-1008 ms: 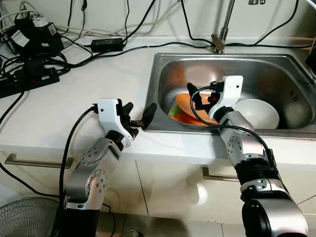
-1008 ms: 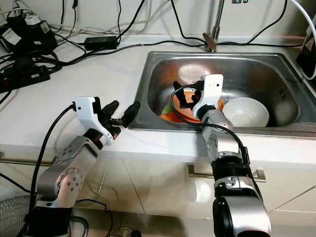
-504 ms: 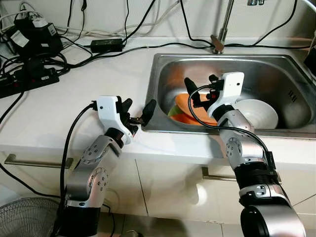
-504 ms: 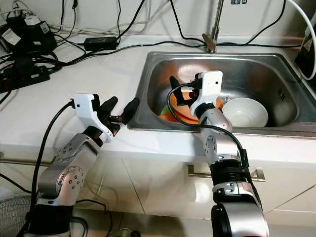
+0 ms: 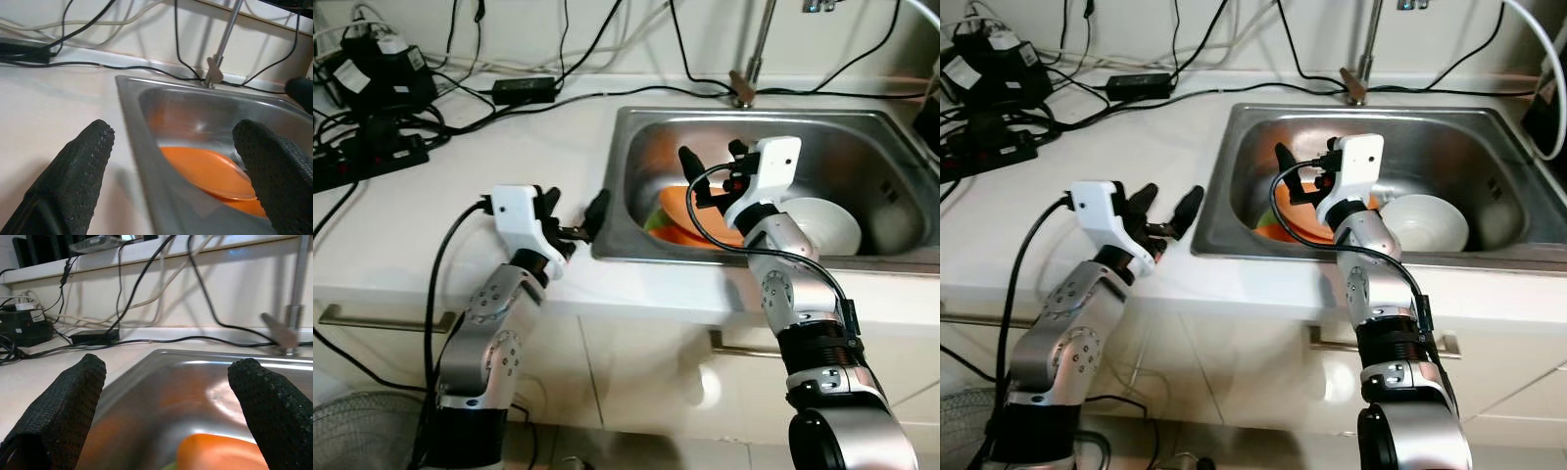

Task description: Kitchen organization

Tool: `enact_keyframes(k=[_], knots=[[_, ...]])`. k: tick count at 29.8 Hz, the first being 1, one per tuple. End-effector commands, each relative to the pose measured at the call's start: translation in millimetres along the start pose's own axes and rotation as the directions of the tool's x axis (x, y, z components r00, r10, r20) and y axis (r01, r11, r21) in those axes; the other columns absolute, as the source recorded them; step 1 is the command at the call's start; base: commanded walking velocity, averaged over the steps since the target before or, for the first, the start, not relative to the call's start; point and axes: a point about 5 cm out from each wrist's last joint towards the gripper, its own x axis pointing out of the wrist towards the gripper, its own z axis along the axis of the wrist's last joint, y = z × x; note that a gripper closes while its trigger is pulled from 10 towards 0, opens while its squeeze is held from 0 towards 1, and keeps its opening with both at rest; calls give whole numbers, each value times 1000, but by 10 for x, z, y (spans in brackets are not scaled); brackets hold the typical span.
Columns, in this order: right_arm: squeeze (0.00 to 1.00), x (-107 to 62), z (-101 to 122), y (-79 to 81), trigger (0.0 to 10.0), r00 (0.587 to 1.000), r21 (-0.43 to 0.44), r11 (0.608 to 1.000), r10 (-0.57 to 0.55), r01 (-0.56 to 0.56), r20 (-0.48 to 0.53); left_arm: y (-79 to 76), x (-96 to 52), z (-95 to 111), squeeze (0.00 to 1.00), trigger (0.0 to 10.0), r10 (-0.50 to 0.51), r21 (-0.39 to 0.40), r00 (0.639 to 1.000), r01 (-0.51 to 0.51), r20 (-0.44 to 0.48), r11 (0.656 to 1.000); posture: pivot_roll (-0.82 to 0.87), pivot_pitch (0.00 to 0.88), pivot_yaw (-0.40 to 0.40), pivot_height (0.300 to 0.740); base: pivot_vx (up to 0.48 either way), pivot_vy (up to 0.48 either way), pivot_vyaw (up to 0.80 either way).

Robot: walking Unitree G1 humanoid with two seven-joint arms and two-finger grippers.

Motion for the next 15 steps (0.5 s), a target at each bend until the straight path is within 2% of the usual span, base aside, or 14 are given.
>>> enact_keyframes(k=[1, 15], knots=[[506, -36, 12, -47, 10000, 1000, -3, 1000, -13, 13, 3, -65, 39, 2, 0, 10000, -21, 5, 1000, 21, 0, 1000, -47, 19, 60, 740, 0, -480, 0], [510, -48, 6, -56, 10000, 1000, -6, 1000, -17, 17, -5, -105, 51, -11, 0, 10000, -44, -15, 999, 44, -1, 999, -49, 16, 58, 740, 0, -480, 0]])
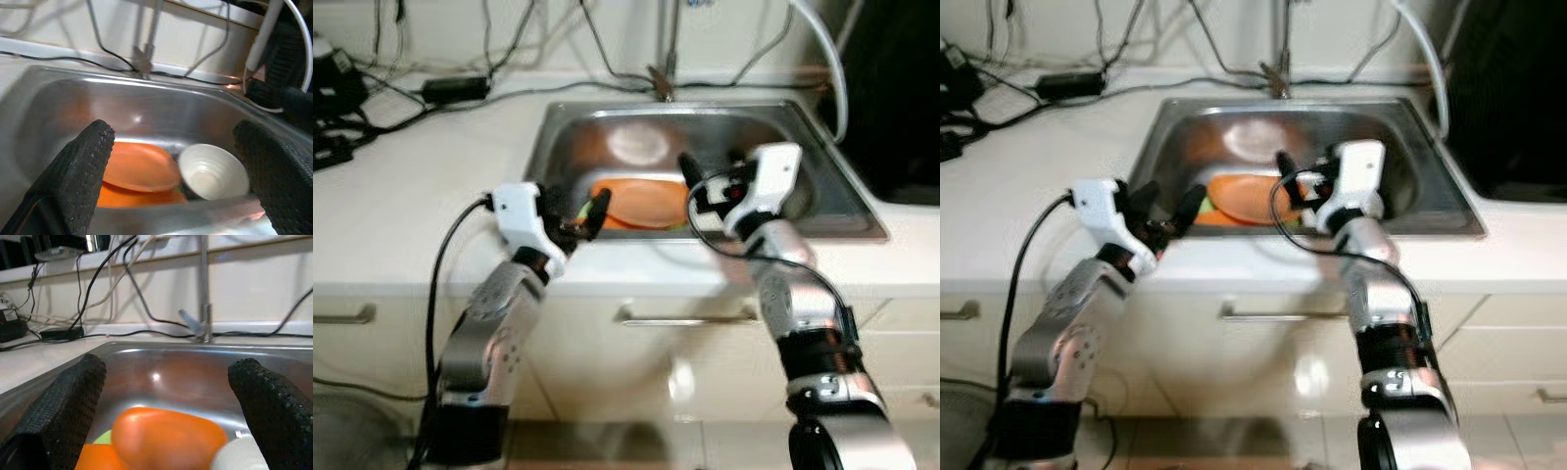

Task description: Kitchen organization

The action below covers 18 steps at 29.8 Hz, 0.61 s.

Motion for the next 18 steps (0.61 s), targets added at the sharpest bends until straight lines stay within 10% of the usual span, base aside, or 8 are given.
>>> enact_keyframes(k=[1, 12, 18], knots=[[510, -19, 25, -73, 10000, 1000, -4, 1000, -21, 21, -1, -53, 16, -22, 0, 10000, -19, -5, 1000, 19, -8, 1000, -49, 16, 58, 740, 0, -480, 0], [506, -26, 9, -71, 10000, 1000, -11, 1000, -22, 22, -9, -59, 8, -40, 0, 10000, -25, -4, 1000, 25, -10, 1000, -50, 16, 58, 740, 0, -469, 0], [506, -48, -8, -69, 10000, 1000, -13, 1000, -16, 16, -12, 11, -29, -50, 0, 10000, 35, -10, 999, -35, 16, 999, -49, 17, 57, 740, 0, 0, 0]])
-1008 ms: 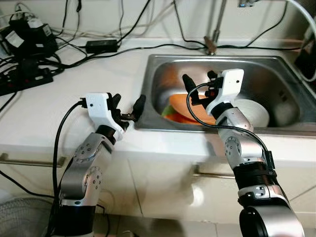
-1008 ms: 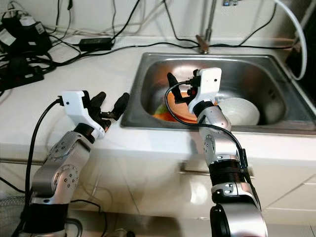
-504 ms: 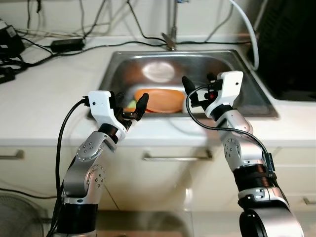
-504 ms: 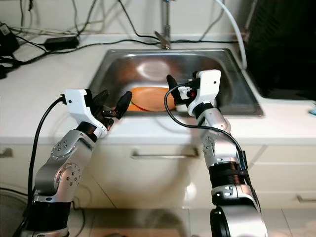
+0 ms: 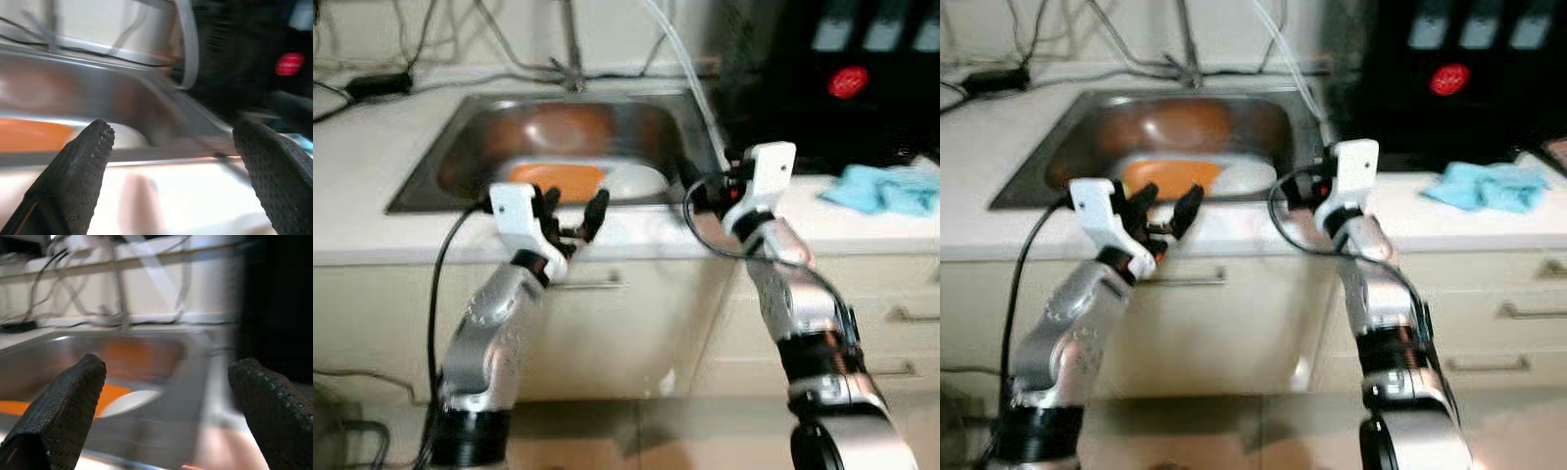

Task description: Kitchen organization

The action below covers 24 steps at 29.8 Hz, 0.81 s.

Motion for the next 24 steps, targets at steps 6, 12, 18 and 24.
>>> enact_keyframes(k=[6, 12, 18, 24], knots=[[502, 1, 20, 52, 10000, 999, 1, 1000, 29, -29, 13, 166, -87, 39, 0, 10000, 108, 52, 993, -111, 52, 993, -50, 16, 57, 740, 0, 0, 0], [510, -11, 4, 52, 10000, 999, -8, 999, 35, -35, 5, 176, -94, -23, 0, 10000, 149, 51, 989, -150, 28, 987, -52, 13, 56, 740, 0, 0, 0], [506, -9, 2, 42, 10000, 999, -7, 999, 32, -32, 3, 180, -78, -26, 0, 10000, 144, 57, 989, -146, 29, 988, -52, 10, 57, 740, -324, 0, 0], [510, -10, -11, 38, 10000, 1000, -5, 1000, 31, -31, -2, 179, -74, -34, 0, 10000, 143, 54, 990, -144, 23, 988, -53, 8, 55, 740, -305, 0, 0]])
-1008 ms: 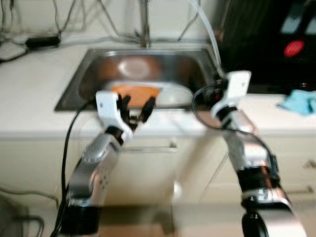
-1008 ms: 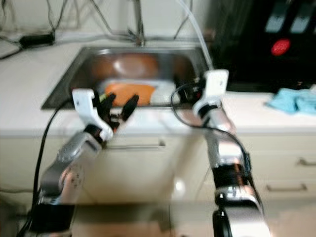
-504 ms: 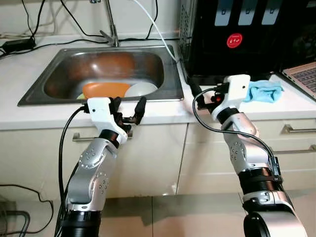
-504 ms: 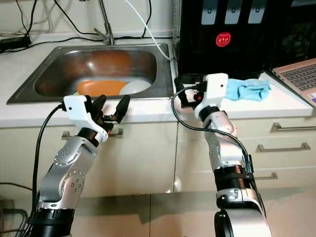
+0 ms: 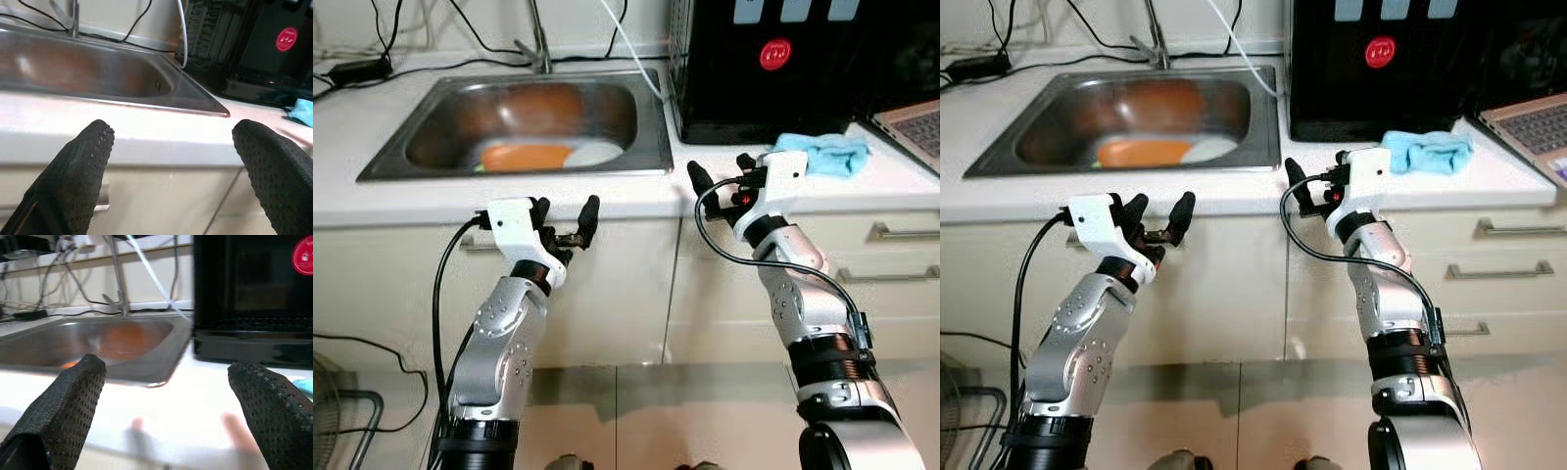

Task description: Kitchen organization

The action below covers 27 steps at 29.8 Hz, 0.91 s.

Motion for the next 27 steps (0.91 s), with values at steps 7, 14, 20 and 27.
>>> enact_keyframes(k=[7, 14, 20, 27], knots=[[510, 13, 3, 11, 10000, 1000, -1, 1000, 7, -7, -2, 31, -7, -31, 0, 10000, 6, 8, 1000, -6, -13, 1000, -51, 9, 53, 740, -174, 0, 0], [510, -10, -26, 9, 10000, 1000, 0, 1000, 2, -2, -9, 60, -19, -45, 0, 10000, 5, -26, 1000, -5, -8, 1000, -56, 13, 58, 740, 0, 0, 0], [506, -18, -40, -3, 10000, 1000, -2, 1000, 0, 0, -16, 68, -10, -47, 0, 10000, 4, -34, 1000, -4, -5, 999, -58, 14, 56, 740, 0, 0, 0], [502, -39, -111, -15, 10000, 999, -9, 1000, 5, -6, -47, 92, -31, -133, 0, 10000, 15, -29, 999, -16, -33, 999, -57, 14, 53, 740, 0, 0, 0]])
